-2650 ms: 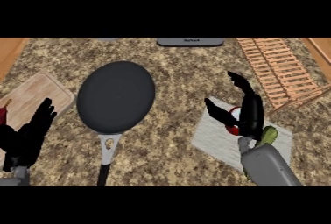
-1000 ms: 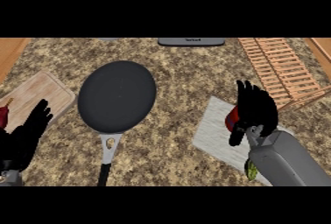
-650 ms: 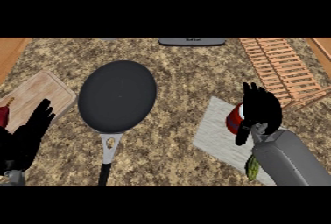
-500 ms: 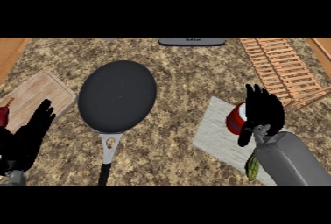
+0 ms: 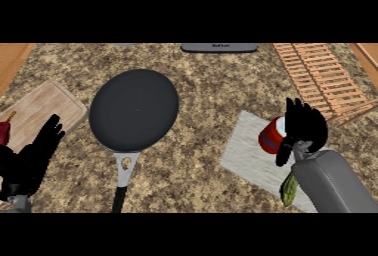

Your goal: Pick the can from the placemat and place it in the tiered shelf

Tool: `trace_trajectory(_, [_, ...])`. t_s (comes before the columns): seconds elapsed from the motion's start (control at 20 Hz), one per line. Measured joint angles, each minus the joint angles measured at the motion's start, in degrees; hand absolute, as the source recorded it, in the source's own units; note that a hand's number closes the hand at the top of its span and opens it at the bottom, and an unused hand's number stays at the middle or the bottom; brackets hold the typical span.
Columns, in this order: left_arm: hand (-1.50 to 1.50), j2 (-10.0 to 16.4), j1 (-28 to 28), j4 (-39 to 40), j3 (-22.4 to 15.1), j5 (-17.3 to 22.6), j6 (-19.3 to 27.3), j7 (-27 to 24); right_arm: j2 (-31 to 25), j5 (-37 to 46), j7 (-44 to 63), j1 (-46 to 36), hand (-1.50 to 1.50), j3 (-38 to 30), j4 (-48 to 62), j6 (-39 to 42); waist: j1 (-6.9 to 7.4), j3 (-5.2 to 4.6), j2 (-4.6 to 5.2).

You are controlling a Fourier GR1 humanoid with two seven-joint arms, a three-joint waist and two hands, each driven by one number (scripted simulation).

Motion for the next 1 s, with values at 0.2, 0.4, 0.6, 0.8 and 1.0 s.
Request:
trace_trajectory(0.2, [0.00,0.2,-1.0,2.0,1.6,-0.1,-1.7,-0.8,1.7,1.6,-1.1,0.4,1.50,-1.3,1.9,-1.2,0.01,-0.11,-0.12])
trace_trajectory(0.4, [0.00,-0.6,-0.9,1.7,2.2,-0.9,-2.1,-0.3,3.0,2.7,-2.7,0.2,1.50,-2.5,3.7,-1.5,0.03,-0.26,-0.31])
trace_trajectory(0.6, [0.00,-1.7,0.1,1.0,2.4,-2.0,-2.3,-0.7,2.4,4.4,-5.3,0.3,1.50,-2.7,4.2,-1.3,0.10,-0.31,-0.44])
trace_trajectory(0.8, [0.00,-2.0,-1.0,1.6,3.3,-2.3,-2.9,-0.6,1.8,7.2,-7.9,0.9,1.50,-2.5,4.4,-3.2,0.04,-0.31,-0.44])
trace_trajectory(1.0, [0.00,-1.7,-0.5,0.8,4.2,-2.3,-3.5,-0.1,3.3,10.1,-5.5,-1.1,1.50,-2.6,2.9,-3.3,0.08,-0.10,-0.14])
